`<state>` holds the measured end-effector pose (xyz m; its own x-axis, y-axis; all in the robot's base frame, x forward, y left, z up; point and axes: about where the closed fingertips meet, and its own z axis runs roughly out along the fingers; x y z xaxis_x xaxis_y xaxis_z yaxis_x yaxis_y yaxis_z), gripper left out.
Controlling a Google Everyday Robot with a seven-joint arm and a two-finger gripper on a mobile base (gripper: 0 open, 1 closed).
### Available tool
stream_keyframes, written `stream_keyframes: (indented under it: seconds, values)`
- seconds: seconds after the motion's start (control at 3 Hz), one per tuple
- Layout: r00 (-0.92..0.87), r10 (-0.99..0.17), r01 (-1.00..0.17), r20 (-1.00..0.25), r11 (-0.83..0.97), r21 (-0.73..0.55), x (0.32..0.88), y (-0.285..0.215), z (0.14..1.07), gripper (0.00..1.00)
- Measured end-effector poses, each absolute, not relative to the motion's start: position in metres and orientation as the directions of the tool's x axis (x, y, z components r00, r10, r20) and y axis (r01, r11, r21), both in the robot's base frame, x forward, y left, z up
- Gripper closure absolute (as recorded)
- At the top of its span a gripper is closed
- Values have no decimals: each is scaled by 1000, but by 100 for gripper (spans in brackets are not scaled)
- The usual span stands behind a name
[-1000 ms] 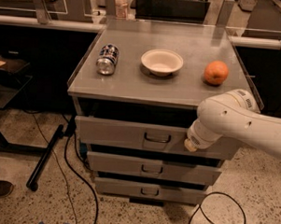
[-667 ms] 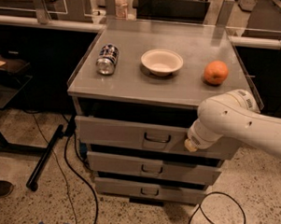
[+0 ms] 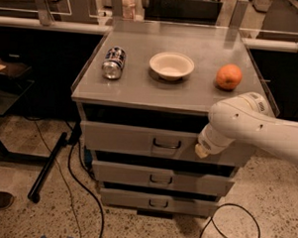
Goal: Close top drawer
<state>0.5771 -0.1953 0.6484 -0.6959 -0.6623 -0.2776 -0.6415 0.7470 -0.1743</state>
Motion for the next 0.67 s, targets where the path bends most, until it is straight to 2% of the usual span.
stream_keyframes:
  seconds: [0.67]
  values:
    - [-695,-662,-639,-280,748,-179,574,-193,649,100]
